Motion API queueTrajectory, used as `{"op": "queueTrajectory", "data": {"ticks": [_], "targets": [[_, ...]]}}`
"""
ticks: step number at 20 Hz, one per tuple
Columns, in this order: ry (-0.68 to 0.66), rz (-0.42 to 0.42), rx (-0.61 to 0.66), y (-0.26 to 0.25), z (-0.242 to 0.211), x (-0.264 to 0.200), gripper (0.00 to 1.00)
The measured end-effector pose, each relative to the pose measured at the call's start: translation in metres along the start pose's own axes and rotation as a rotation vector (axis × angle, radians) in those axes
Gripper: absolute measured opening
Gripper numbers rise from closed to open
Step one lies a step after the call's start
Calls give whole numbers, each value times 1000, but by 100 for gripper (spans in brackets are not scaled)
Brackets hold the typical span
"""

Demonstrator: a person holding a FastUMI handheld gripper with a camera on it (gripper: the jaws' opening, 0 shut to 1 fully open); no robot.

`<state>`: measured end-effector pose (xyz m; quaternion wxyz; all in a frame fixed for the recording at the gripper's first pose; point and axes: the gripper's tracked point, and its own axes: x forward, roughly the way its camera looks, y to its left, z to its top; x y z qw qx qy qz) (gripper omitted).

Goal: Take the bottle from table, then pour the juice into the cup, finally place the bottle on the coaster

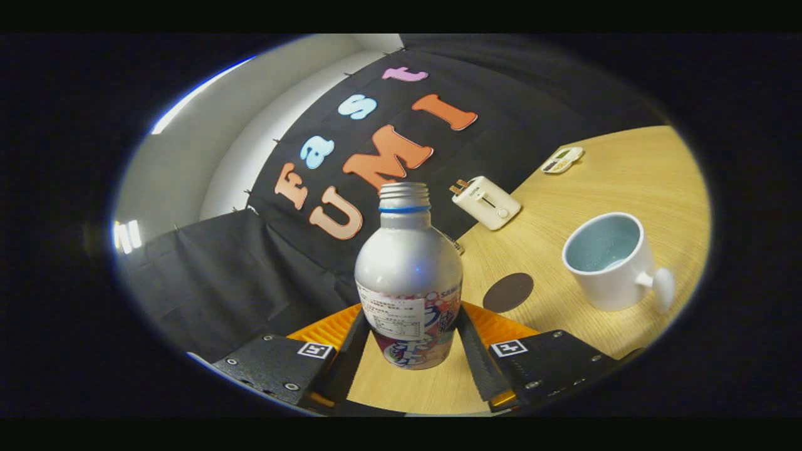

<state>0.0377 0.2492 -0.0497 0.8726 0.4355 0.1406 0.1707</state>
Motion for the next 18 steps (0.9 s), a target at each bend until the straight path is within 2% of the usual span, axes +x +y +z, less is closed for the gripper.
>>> {"op": "queueTrajectory", "data": {"ticks": [7, 18], "targets": [[20, 45, 268, 3, 1, -2, 77], [-11, 123, 552, 17, 19, 4, 76]]}}
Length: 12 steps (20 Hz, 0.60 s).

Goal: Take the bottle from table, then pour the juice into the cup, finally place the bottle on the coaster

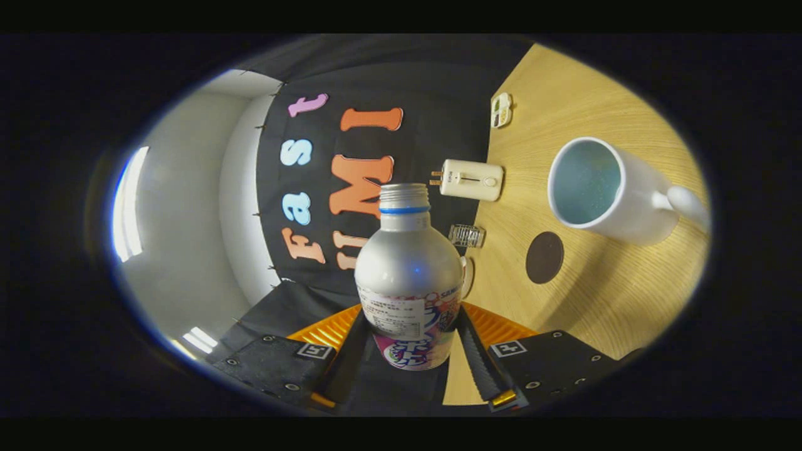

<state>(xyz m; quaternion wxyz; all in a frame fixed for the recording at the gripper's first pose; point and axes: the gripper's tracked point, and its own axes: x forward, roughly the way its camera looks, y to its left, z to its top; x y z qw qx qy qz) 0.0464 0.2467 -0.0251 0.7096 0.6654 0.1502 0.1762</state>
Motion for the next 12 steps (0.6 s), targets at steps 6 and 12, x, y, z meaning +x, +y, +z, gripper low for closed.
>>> {"op": "queueTrajectory", "data": {"ticks": [6, 12], "targets": [[-5, 14, 102, 5, 5, -6, 76], [-52, 16, 206, 3, 26, -1, 76]]}}
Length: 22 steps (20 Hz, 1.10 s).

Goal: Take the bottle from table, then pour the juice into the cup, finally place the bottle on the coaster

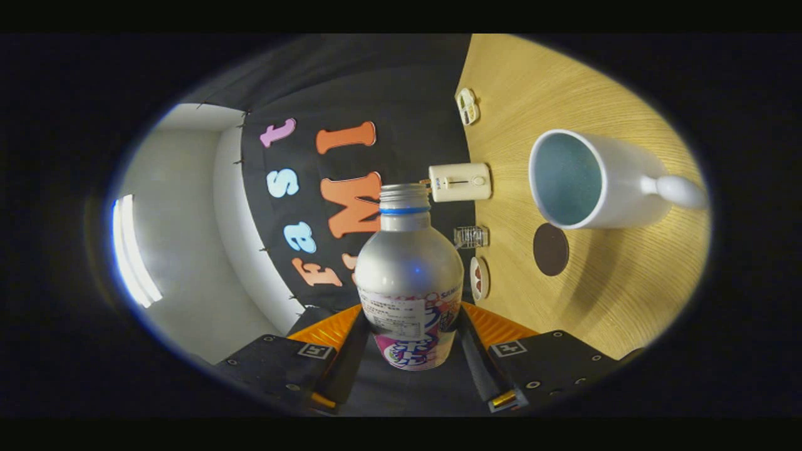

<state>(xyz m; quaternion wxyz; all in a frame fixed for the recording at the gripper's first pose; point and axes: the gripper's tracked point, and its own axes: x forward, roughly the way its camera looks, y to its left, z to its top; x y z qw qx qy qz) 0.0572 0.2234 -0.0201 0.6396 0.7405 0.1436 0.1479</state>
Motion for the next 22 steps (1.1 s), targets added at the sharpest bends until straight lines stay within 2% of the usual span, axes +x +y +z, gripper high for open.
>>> {"op": "queueTrajectory", "data": {"ticks": [10, 22], "targets": [[15, 20, 165, -3, 7, -3, 76], [19, 62, 229, 9, 15, -8, 76]]}}
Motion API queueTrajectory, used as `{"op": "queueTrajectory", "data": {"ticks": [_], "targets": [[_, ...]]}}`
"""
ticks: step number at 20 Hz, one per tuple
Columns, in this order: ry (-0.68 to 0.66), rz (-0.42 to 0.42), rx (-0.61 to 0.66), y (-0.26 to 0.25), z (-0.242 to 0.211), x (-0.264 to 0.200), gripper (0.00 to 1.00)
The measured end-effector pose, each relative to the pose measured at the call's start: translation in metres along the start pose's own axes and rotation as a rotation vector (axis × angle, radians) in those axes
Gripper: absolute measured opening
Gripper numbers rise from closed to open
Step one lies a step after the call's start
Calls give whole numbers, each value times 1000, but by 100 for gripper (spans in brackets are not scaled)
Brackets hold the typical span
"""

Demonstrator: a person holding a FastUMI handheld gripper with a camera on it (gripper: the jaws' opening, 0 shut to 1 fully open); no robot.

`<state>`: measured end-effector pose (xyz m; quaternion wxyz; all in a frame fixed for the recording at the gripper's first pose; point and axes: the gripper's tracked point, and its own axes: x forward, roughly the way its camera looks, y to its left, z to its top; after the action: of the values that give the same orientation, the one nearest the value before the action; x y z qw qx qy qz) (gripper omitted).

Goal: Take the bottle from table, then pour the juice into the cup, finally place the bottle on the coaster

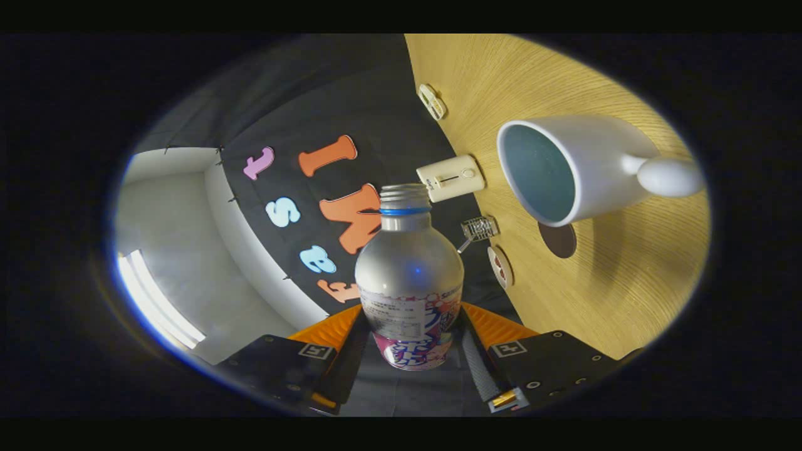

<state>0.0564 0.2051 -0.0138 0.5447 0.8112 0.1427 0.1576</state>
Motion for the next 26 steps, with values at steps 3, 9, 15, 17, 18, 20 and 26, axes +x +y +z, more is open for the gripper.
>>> {"op": "queueTrajectory", "data": {"ticks": [3, 9, 15, 17, 18, 20, 26], "targets": [[15, 16, 35, 5, -4, -3, 76], [29, 7, 62, -1, -8, -2, 76], [41, 7, 84, -1, -13, -1, 76], [46, 6, 90, -2, -15, 1, 76], [49, 5, 92, -2, -16, 2, 76], [52, 6, 102, -2, -16, 2, 76], [51, 16, 109, -1, -16, 1, 76]]}}
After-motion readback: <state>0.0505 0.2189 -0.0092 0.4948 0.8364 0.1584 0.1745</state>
